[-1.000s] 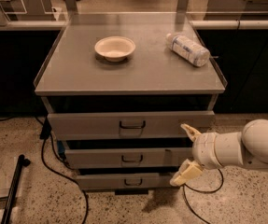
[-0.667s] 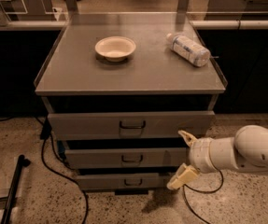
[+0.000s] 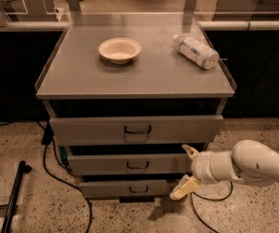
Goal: Open middle drawer
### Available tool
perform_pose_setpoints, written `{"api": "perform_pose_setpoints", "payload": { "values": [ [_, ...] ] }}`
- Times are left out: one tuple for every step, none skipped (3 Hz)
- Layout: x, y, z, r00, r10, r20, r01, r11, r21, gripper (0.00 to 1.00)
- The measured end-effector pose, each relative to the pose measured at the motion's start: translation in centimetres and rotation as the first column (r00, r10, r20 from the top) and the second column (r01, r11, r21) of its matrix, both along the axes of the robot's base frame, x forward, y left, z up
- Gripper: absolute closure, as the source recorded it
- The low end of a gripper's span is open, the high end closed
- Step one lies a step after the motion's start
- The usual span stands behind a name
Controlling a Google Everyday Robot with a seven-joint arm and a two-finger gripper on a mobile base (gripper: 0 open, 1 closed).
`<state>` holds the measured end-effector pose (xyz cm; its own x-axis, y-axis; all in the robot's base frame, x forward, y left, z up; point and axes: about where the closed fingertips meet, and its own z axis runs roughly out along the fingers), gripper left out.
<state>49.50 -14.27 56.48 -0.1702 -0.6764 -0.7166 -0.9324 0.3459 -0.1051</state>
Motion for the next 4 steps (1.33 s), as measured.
{"api": "perform_pose_setpoints", "payload": {
  "values": [
    [1.5, 0.6, -2.6, 1.0, 0.008, 0.002, -0.008, 0.999, 0.033, 0.0],
    [3.0, 2.8, -6.4, 0.997, 0.07, 0.033, -0.073, 0.991, 0.108, 0.0],
    [3.2, 3.1, -6.8, 0.9967, 0.074, 0.032, -0.077, 0.992, 0.104, 0.0],
    [3.9, 3.9, -8.4, 0.9957, 0.088, 0.03, -0.091, 0.992, 0.089, 0.0]
  ]
}}
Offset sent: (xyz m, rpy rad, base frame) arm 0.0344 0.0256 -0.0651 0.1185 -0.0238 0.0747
